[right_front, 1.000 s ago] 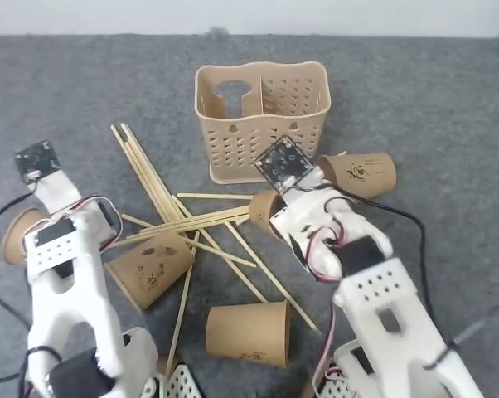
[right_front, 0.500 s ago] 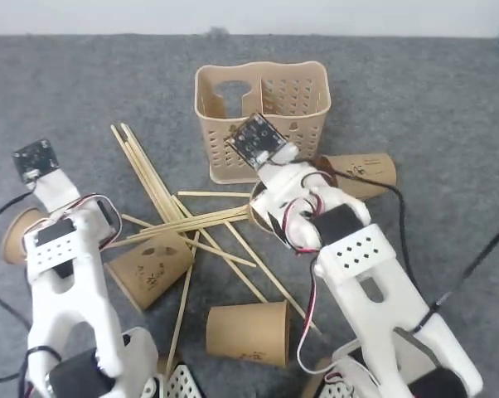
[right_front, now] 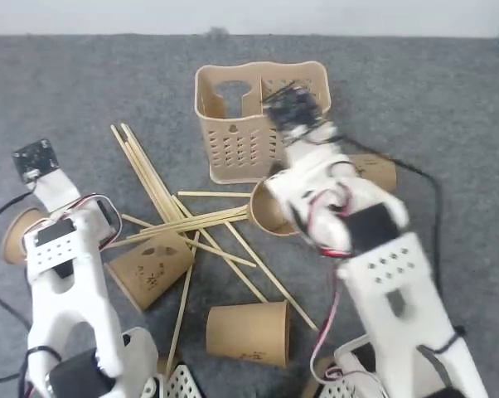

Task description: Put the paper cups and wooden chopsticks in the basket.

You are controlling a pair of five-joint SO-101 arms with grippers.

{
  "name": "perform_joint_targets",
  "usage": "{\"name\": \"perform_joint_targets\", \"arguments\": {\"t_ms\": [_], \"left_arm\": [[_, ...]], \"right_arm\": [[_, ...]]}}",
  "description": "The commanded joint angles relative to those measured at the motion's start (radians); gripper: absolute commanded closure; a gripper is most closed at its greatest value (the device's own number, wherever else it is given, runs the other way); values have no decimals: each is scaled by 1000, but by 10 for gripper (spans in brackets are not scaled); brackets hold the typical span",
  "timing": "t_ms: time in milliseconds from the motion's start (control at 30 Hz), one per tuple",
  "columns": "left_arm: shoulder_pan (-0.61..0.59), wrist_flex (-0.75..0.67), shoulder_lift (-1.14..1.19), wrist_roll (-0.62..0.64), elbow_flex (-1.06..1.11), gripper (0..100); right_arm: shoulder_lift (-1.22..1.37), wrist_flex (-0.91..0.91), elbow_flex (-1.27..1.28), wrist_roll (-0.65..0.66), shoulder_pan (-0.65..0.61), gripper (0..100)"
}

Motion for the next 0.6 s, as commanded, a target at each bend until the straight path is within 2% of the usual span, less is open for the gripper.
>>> {"name": "perform_joint_targets", "arguments": {"t_ms": [0,167,367,567], "left_arm": [[0,-23,2,2,-24,970],[0,-23,2,2,-24,970],[-3,-23,2,2,-24,970],[-3,-23,2,2,-24,970]], "right_arm": [[-44,68,-44,-14,70,757],[-13,58,68,-15,85,757],[58,-39,178,-109,88,757],[185,-119,218,-127,76,757]]}}
